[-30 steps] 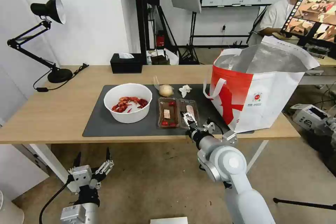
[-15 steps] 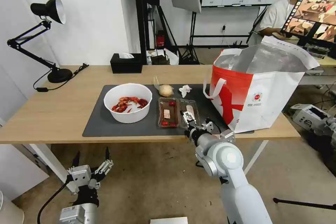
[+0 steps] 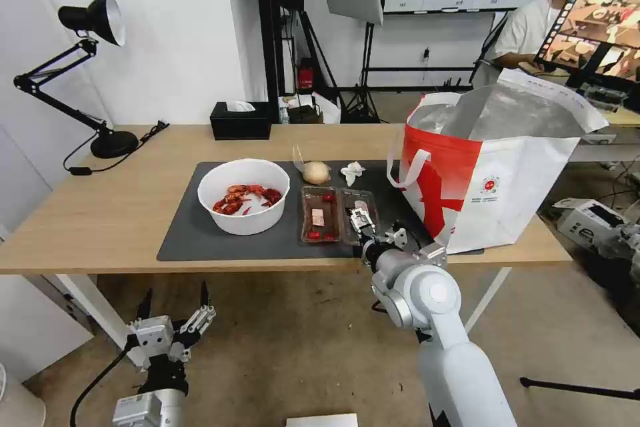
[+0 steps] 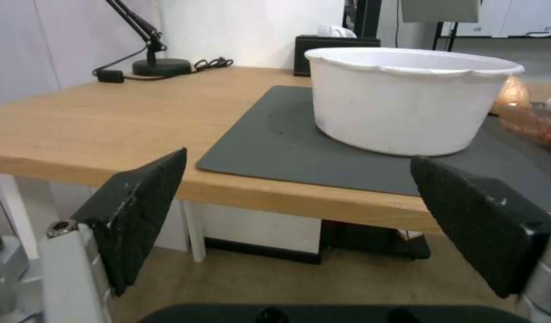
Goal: Pick up the trash from the table and place it into the takeout bag.
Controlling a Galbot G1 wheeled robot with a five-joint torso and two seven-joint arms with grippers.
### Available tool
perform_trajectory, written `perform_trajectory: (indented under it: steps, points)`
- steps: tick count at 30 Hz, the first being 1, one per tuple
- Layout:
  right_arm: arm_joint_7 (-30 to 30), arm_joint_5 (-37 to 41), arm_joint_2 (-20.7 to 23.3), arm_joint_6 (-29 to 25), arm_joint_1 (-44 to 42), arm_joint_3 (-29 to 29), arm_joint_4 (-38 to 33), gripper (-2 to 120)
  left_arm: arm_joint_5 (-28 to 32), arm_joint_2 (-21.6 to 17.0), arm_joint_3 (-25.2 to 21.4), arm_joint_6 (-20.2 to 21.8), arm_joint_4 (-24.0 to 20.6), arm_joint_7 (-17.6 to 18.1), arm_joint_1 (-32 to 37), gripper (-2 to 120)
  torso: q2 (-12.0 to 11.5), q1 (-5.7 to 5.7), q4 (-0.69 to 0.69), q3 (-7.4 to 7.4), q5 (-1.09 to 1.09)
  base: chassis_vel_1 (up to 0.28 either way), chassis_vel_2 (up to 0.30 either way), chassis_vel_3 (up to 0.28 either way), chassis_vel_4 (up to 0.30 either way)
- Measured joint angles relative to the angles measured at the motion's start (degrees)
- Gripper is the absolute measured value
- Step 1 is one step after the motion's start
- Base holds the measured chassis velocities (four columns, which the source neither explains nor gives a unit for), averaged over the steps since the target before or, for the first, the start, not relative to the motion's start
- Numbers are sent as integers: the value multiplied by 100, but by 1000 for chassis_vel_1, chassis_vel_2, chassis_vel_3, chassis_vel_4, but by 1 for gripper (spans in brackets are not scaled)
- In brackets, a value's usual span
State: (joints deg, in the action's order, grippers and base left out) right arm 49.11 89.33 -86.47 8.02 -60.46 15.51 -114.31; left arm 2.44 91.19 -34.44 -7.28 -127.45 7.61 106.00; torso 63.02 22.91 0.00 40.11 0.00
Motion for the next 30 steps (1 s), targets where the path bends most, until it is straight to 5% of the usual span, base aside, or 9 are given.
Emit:
perform_trajectory:
  steps: [19,30]
  points:
    - [-393,-841,187,-7,19,-122,-194,100,-15,4,-11,-121,-30,7,59,100,0,0,0,0,0,0,0,0,0]
    - [-1100,-1217,438,216,175,-220,-220,100,-18,5,-29,-147,-40,15,70,100,0,0,0,0,0,0,0,0,0]
